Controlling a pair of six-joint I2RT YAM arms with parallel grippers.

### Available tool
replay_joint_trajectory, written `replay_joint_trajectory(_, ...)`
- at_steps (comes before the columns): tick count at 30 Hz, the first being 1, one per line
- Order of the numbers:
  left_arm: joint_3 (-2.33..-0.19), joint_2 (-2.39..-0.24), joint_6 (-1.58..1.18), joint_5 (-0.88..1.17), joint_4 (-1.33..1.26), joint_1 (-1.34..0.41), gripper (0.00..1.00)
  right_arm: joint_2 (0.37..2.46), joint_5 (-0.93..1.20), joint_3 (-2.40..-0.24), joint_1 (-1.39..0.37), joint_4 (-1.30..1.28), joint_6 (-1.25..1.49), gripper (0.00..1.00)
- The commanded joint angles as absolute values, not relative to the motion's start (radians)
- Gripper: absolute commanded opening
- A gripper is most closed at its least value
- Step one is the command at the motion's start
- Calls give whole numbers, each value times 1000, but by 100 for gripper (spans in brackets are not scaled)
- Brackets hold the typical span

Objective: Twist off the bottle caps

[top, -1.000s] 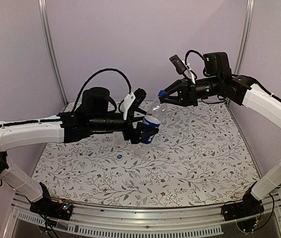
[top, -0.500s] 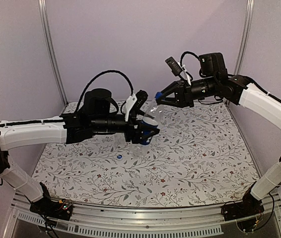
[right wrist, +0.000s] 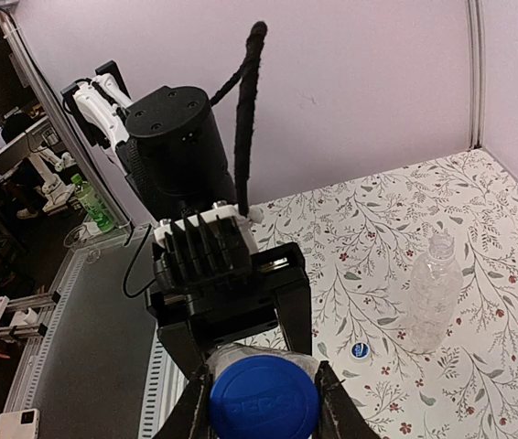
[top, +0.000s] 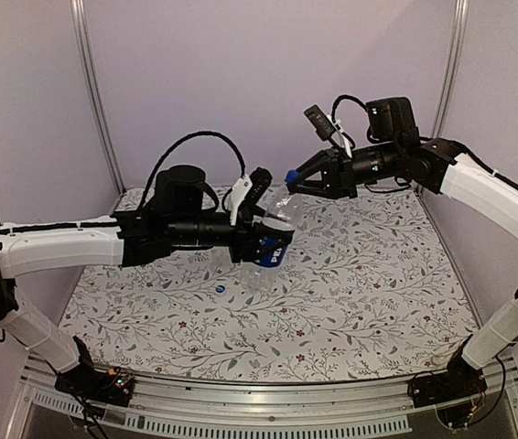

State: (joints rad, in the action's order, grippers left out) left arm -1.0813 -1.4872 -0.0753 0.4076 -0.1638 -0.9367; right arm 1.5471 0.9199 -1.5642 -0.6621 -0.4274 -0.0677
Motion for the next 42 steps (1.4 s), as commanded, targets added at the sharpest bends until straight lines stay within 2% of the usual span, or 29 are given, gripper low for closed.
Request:
replay_joint_trajectory(1, -1068, -1474, -78, 408, -193, -953, 42, 1549, 910, -1582, -667, -404, -63, 4)
replay_joint_trajectory(3, -1051, -1465, -85, 396, -215, -952, 38, 1548, 897, -1578, -667, -399, -58, 15)
replay_joint_trajectory(9, -972, -1430, -140, 353, -342, -950, 33, 1523, 833, -1536, -667, -330, -9, 71)
replay_joint_trajectory(10, -962, -1427, -152, 350, -359, -951, 33, 1512, 819, -1524, -667, -307, -6, 76)
replay_joint_trajectory(13, -942, -1428, -183, 346, -393, -952, 33, 1483, 779, -1497, -667, -234, 75, 84)
replay_joint_trajectory(18, -909, -1430, -242, 330, -466, -952, 32, 1449, 714, -1465, -669, -137, 167, 86)
replay_joint_trajectory(26, -914, -1456, -273, 317, -493, -954, 32, 1455, 631, -1470, -697, -109, 225, 80)
replay_joint_trajectory(34, -907, -1464, -281, 316, -521, -957, 31, 1496, 619, -1489, -732, -99, 235, 79)
replay_joint_trajectory(42, -887, -1479, -238, 348, -587, -958, 31, 1531, 680, -1510, -750, -107, 204, 67)
